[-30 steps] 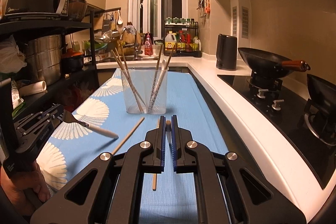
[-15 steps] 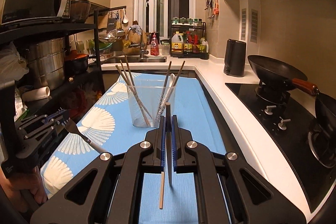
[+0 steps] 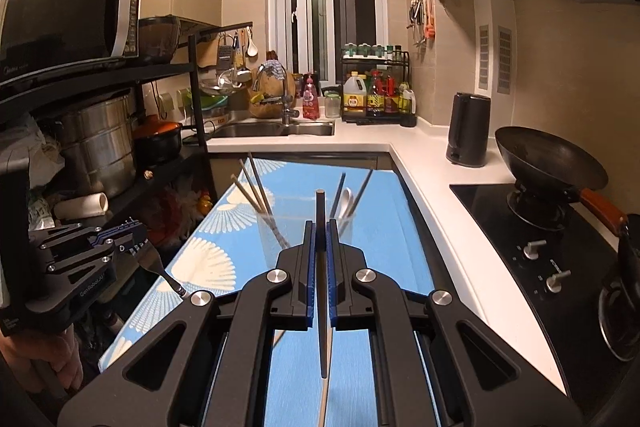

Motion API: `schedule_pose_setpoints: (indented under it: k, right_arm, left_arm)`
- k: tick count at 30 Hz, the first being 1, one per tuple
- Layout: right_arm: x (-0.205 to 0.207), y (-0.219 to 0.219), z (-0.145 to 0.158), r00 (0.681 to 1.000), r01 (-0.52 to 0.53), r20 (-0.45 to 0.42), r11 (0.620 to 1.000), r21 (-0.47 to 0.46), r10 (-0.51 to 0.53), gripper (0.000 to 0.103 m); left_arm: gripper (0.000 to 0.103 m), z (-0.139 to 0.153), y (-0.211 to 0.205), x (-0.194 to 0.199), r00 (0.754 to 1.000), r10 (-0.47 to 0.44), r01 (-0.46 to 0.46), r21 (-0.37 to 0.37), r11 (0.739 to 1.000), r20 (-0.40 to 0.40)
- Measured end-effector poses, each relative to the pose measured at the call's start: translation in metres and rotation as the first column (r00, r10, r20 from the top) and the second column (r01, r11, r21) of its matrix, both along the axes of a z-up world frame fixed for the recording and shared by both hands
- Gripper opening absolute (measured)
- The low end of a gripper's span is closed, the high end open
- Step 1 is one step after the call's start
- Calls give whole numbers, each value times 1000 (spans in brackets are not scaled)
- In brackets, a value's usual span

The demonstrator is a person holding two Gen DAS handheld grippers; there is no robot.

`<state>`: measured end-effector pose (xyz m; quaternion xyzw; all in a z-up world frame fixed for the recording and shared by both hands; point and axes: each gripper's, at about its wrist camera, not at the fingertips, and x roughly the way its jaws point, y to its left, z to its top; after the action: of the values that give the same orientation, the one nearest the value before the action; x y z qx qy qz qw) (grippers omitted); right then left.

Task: Organize utensils
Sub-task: 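Lift the fork and chopstick and carry both toward the container, then lower the fork and chopstick into the container and open both tools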

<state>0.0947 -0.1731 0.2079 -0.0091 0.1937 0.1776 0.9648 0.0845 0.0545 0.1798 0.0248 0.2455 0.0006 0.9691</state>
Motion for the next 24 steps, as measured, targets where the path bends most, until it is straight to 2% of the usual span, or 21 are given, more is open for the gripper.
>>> schedule_pose_setpoints:
  k: [8,15,19,24]
  right_arm:
    - [47,12,46,997,-44,68,998,45,40,5]
    - [86,28,92,984,-47,174,993,112,27,5]
    - [115,37,95,978,-20,207,992,122,-6,5]
    - [158,38,66,990,-5,142,991,130,-13,5]
  left_arm:
    - [2,53,-4,44,998,-52,52,-11,999,22]
    - [2,95,-15,94,995,-58,57,26,998,76]
    - [2,97,-20,134,997,-63,60,55,997,51]
    - [2,71,-35,179,996,-89,91,126,988,-25]
